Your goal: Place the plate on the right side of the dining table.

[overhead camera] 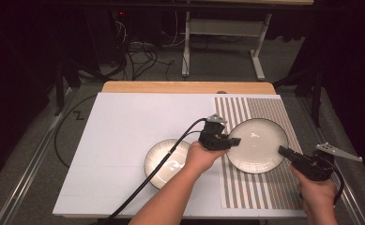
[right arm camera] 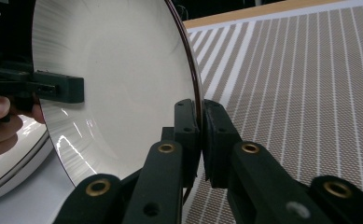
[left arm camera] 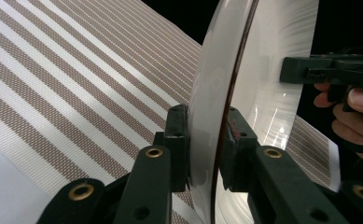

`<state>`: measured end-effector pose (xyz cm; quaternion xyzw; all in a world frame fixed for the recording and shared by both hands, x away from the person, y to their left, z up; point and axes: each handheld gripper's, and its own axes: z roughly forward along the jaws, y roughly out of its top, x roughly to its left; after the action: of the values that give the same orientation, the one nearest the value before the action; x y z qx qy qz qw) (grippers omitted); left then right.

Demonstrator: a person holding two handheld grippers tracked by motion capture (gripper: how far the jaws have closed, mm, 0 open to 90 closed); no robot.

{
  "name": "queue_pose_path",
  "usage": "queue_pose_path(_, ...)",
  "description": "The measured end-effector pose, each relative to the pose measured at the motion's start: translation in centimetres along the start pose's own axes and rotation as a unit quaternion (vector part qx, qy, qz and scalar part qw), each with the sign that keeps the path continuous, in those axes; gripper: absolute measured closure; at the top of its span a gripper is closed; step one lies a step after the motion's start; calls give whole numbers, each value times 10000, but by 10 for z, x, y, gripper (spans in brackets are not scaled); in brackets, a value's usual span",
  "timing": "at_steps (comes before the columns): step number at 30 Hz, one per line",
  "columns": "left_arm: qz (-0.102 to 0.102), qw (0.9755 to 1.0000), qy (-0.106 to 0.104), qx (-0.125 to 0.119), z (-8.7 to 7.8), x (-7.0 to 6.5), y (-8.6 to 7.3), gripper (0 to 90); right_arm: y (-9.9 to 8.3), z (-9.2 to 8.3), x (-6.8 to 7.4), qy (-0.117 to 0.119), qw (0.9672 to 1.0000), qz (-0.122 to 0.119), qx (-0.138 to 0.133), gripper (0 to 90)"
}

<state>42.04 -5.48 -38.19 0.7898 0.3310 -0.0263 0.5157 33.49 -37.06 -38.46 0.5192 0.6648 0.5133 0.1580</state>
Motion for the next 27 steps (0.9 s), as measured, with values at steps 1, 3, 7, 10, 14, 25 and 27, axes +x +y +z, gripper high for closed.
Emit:
queue_pose_path(1,0,10000,0,0,0,0,0,744,0,0,-2,-42,10000,-3,11,878)
queue_pose_path(3,30,9999,56,82,10,0,2,737,-1,-1,-6,-101,9999,26,19,879)
queue_pose_path(7,9,9998,101,146,17,3,2,728,-3,0,-11,-151,9999,42,34,880)
queue_pose_path(10,7,9995,192,233,24,5,4,715,-3,4,-15,-236,9997,-3,64,880)
queue_pose_path(14,30,9992,257,313,27,6,5,708,-4,7,-17,-282,9996,-27,78,880)
queue_pose_path(25,-84,9980,409,469,33,8,5,691,-7,11,-21,-334,9994,-89,84,880)
queue_pose_path(27,-82,9977,478,477,34,7,5,678,-7,11,-21,-287,9995,-66,58,883)
